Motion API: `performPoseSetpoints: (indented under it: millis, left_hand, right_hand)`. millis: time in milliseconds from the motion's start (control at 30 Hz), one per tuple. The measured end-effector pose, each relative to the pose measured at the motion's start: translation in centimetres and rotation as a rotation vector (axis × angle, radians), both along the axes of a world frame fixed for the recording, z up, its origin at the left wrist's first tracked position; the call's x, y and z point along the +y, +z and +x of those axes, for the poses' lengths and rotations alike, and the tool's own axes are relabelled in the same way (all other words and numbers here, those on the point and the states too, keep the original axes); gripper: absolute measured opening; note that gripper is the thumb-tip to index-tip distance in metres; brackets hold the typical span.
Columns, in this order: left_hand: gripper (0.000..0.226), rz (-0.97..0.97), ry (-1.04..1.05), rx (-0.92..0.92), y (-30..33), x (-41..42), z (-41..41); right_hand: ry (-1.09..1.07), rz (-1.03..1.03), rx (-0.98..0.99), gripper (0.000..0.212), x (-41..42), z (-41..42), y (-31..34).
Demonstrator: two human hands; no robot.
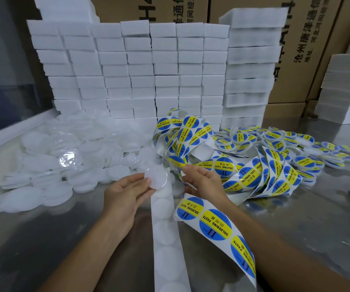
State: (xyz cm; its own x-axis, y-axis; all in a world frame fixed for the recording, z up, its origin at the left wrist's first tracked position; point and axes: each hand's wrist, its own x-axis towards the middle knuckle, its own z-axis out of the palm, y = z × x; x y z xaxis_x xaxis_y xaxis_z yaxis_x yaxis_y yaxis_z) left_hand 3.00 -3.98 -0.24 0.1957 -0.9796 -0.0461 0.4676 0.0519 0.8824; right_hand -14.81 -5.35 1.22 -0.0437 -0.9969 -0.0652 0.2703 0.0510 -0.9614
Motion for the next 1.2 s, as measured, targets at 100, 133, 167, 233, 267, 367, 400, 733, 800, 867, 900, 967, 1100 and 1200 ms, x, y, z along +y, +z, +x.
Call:
performPoseSetpoints:
  millis: [100,133,167,233,267,367,400,733,800,867,900,967,1100,1200]
  left_hand:
    - [0.016,0.003,0.010,-0.015,-0.1,-0.1,0.0]
    - [0.017,0.003,0.003,-0.023,-0.1,0.0,-0.1]
    - [0.017,0.000,-0.005,-0.028,-0.1,0.0,-0.1]
    - [0.019,-0.005,-0.013,-0.035,-0.1,0.0,-0.1]
    - [0.019,-0.007,-0.018,-0.040,-0.1,0.0,-0.1]
    - [0.021,-0.013,-0.037,-0.055,-0.1,0.1,-0.1]
    - [0.021,-0.013,-0.040,-0.058,-0.1,0.1,-0.1]
    - [0.022,-0.010,-0.055,-0.081,-0.2,0.0,0.0]
    - [0.021,-0.012,-0.057,-0.080,-0.1,0.0,0.0]
    - [0.022,-0.014,-0.058,-0.079,-0.1,0.0,0.0]
    - [0.023,-0.014,-0.058,-0.076,-0.1,0.0,0.0]
    - [0.022,-0.015,-0.055,-0.070,-0.1,0.0,-0.1]
    - [0.021,-0.017,-0.048,-0.068,0.0,0.1,-0.1]
    - [0.022,-0.024,-0.040,-0.071,0.0,0.2,-0.3]
  right_hand:
    - [0.042,0.006,-0.006,0.007,-0.1,-0.2,0.0]
    - [0.053,-0.016,0.017,0.009,-0.1,-0.3,-0.2]
    - [0.054,-0.047,0.053,0.010,0.0,-0.2,-0.3]
    - [0.044,-0.121,0.131,0.009,0.3,0.1,-0.6]
    - [0.042,-0.157,0.165,0.008,0.4,0.2,-0.6]
    - [0.043,-0.224,0.205,0.011,0.7,0.3,-0.8]
    - [0.047,-0.235,0.203,0.011,0.8,0.3,-0.8]
    - [0.088,-0.289,0.221,0.010,1.0,0.3,-0.8]
    - [0.090,-0.291,0.223,0.010,1.0,0.3,-0.9]
    - [0.091,-0.293,0.219,0.009,1.0,0.3,-0.9]
    - [0.091,-0.295,0.216,0.010,1.0,0.3,-0.9]
    - [0.094,-0.302,0.213,0.011,1.0,0.3,-0.9]
    - [0.104,-0.309,0.218,0.012,1.0,0.2,-1.0]
    - [0.093,-0.309,0.237,0.013,0.9,0.3,-1.1]
